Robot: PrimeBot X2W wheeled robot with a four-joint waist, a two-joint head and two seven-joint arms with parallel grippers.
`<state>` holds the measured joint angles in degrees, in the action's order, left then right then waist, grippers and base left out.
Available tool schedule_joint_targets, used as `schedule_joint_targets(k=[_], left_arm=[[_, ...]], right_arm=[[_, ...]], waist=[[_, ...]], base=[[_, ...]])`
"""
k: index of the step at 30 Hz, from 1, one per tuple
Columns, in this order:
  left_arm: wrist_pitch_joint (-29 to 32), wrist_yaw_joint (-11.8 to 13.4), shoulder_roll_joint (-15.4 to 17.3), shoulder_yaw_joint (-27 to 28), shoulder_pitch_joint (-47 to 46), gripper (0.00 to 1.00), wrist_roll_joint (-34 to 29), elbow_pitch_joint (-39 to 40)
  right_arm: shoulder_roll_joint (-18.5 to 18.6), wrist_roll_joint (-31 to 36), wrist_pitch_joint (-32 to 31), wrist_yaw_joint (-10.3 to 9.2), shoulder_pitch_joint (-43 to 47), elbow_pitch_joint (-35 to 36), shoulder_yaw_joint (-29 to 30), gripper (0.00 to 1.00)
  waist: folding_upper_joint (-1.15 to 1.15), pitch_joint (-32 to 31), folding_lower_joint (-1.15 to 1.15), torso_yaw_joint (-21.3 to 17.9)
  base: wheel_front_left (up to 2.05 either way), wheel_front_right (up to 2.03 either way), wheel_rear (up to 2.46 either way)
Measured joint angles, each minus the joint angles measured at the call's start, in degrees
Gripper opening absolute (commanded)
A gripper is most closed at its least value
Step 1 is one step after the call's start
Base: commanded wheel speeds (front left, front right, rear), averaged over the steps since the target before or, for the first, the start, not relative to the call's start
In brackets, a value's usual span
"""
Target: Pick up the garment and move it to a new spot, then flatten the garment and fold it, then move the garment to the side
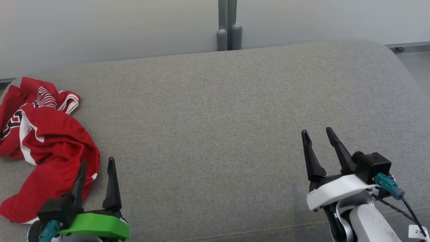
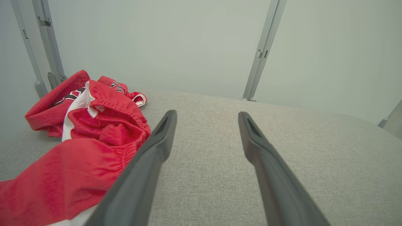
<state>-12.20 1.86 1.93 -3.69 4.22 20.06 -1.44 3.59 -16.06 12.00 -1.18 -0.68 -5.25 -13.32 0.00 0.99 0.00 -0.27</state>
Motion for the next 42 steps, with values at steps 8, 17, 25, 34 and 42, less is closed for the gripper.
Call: schedule_joint_targets(k=[8, 17, 25, 34, 42], left_arm=[[-1.8, 0.0, 0.1, -0.1, 1.1, 1.00, -5.4, 0.3], [-2.2, -0.1, 0.2, -0.1, 2.2, 1.00, -7.0, 0.0], [-2.2, -0.4, 0.2, 0.0, 2.2, 1.00, -7.0, -0.4], [-2.2, -0.8, 0.2, 0.1, 2.2, 1.00, -7.0, -0.5], [-2.2, -0.9, 0.2, -0.1, 2.2, 1.00, -7.0, -1.0]], right_arm=[[0.0, 6.5, 1.7, -0.56, 0.0, 0.0, -1.6, 1.00], [0.0, 8.2, 2.4, -0.90, 0.1, -0.8, -1.8, 1.00], [0.0, 8.1, 2.4, -0.80, 0.1, -1.6, -1.6, 1.00], [0.0, 8.0, 2.4, -0.41, 0.1, -2.0, -1.2, 1.00], [-0.2, 7.9, 2.4, -0.42, 0.1, -2.1, 0.0, 1.00]], waist=[[0.00, -0.2, 0.00, 0.0], [0.00, -0.7, 0.00, 0.0], [0.00, -1.0, 0.00, 0.1], [0.00, -1.2, 0.00, 0.1], [0.00, -1.3, 0.00, 0.5]], base=[[0.00, 0.00, 0.00], [0.00, 0.00, 0.00], [0.00, 0.00, 0.00], [0.00, 0.00, 0.00], [0.00, 0.00, 0.00]])
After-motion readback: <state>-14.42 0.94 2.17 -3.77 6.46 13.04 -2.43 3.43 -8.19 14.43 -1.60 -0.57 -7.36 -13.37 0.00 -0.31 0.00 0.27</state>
